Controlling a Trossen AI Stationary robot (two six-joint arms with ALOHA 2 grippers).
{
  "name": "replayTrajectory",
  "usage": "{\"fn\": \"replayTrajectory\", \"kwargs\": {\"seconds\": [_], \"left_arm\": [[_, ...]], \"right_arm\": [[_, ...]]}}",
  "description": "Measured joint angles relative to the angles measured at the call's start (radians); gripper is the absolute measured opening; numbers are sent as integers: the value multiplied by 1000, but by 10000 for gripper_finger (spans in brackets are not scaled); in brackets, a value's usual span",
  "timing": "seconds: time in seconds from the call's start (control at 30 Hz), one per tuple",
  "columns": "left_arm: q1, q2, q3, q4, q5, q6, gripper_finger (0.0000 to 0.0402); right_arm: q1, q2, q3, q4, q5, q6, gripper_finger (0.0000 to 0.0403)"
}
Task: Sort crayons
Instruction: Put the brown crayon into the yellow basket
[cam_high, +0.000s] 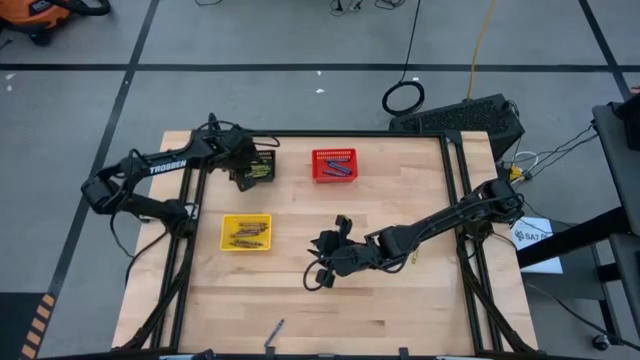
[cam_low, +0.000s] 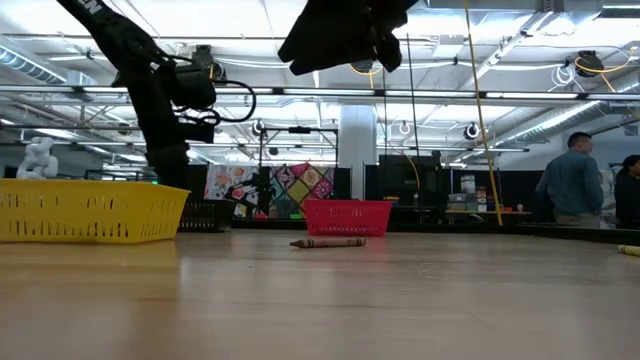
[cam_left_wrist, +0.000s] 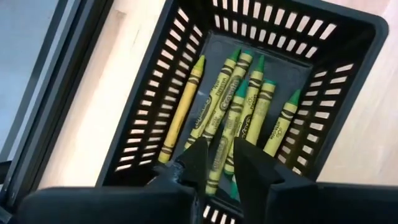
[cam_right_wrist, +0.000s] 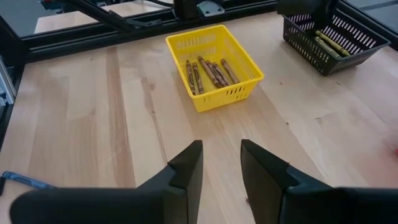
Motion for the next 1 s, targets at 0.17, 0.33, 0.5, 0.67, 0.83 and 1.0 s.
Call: {"fn": "replayTrajectory", "kwargs": {"seconds": [0.17, 0.33, 0.5, 0.67, 0.83, 1.0], "left_arm": [[-29, -12, 51, -32, -1, -46, 72], [-82, -54, 123, -155, 18, -72, 72], [-166, -103, 176, -306, 75, -155, 72], [-273, -147, 182, -382, 102, -210, 73], [-392, -158, 183, -335, 102, -284, 73], [-500, -138, 183, -263, 103, -392, 73]], "right_arm": [[0, 0, 0, -30, 0, 0, 96], [0, 1, 0, -40, 0, 0, 96], [-1, 1, 0, -51, 0, -9, 96], [-2, 1, 0, -104, -1, -22, 96], [1, 1, 0, -147, -1, 47, 96], [15, 1, 0, -206, 0, 122, 96]]}}
